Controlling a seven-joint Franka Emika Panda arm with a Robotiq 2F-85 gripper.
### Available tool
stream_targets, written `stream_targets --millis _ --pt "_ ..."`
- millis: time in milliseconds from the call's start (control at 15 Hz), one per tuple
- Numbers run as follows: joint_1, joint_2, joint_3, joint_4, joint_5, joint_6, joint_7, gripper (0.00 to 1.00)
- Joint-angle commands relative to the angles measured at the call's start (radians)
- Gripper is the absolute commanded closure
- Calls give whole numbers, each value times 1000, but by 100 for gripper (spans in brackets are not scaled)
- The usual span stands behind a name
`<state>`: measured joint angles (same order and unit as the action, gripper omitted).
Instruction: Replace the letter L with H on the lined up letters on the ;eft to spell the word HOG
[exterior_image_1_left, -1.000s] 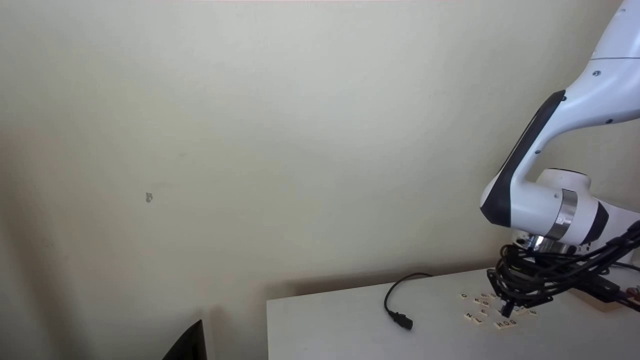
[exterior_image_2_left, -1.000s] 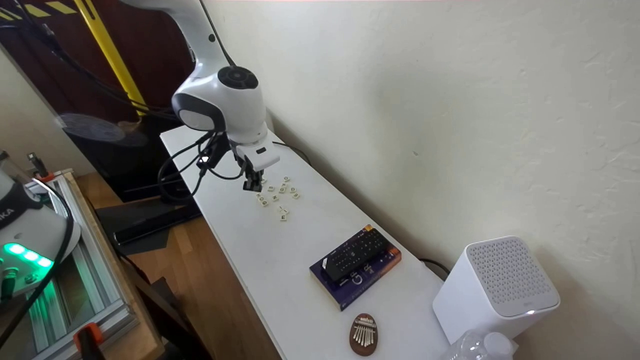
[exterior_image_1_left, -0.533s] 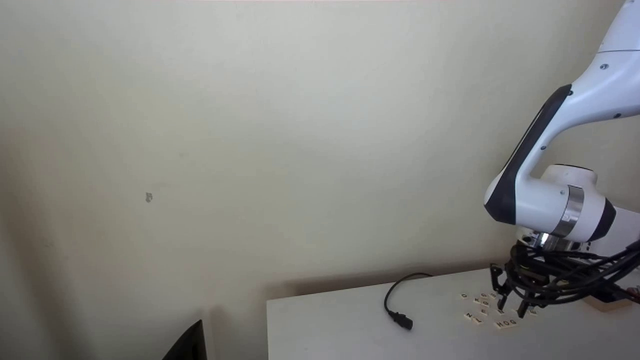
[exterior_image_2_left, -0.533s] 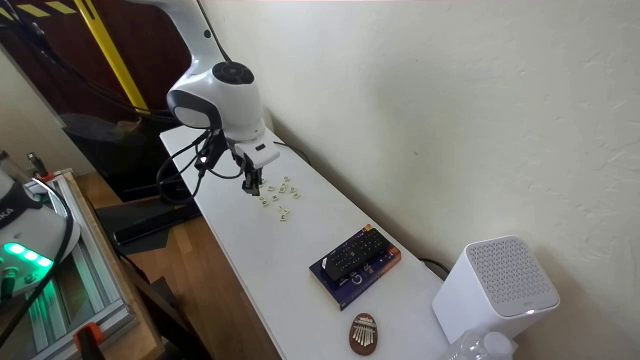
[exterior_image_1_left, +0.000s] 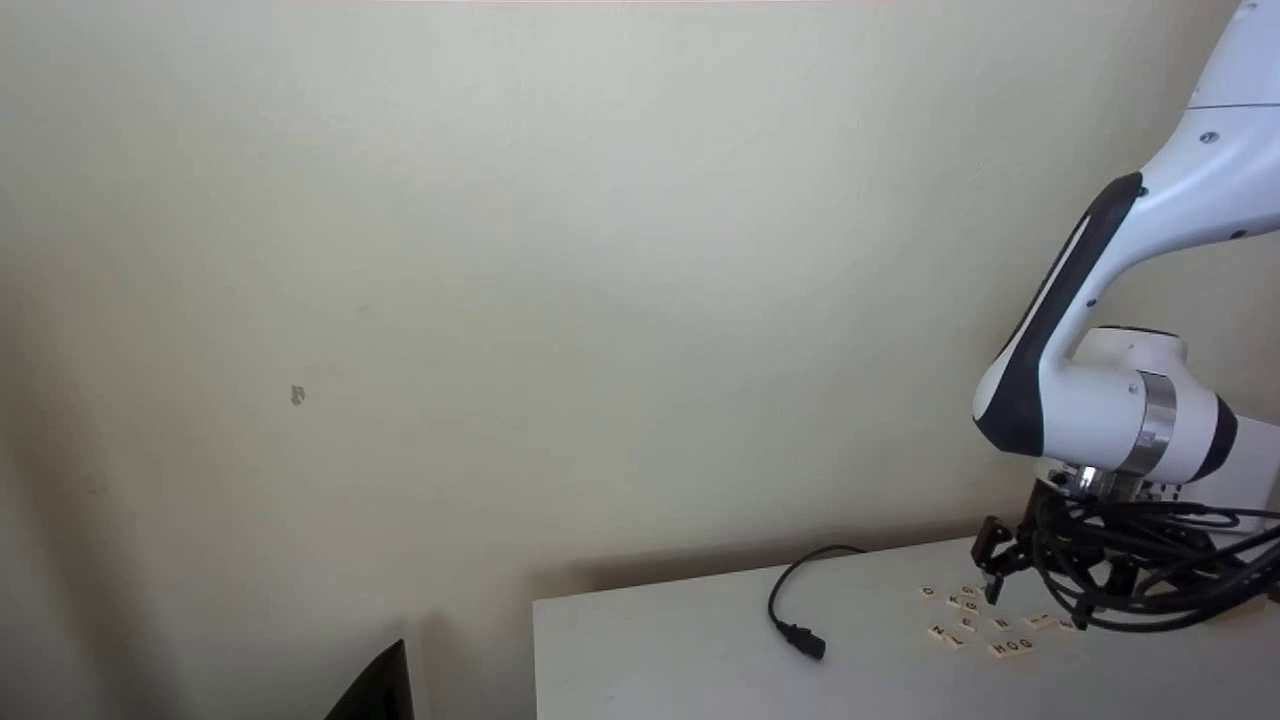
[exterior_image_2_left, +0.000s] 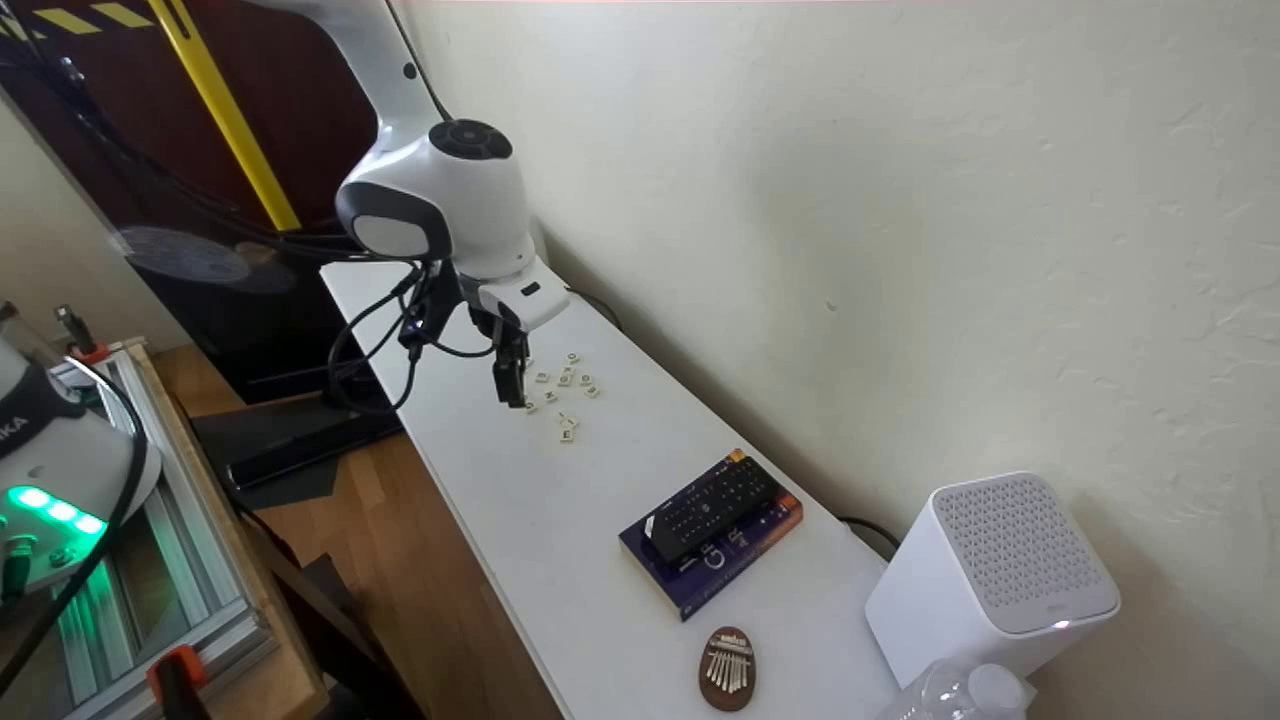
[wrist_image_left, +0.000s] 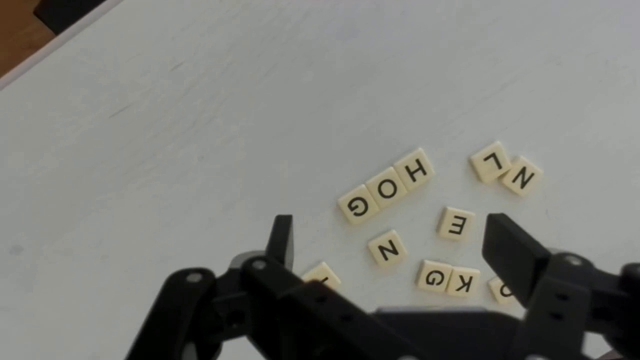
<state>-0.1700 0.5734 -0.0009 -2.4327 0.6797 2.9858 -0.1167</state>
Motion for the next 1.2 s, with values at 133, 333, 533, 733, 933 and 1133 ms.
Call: stream_targets --millis 133,333,533,733,933,1133 --pt "117 -39 -108 -45 -127 -21 -10 0" --pt "105 -55 -109 -69 -326 -10 76 0" --pt "111 -65 -124 -78 -427 -11 101 0" --pt "119 -76 -139 -88 -491 -5 120 0" --pt "126 -87 -148 -93 -529 -7 132 0" --pt "126 -99 -148 -101 -547 -8 135 0"
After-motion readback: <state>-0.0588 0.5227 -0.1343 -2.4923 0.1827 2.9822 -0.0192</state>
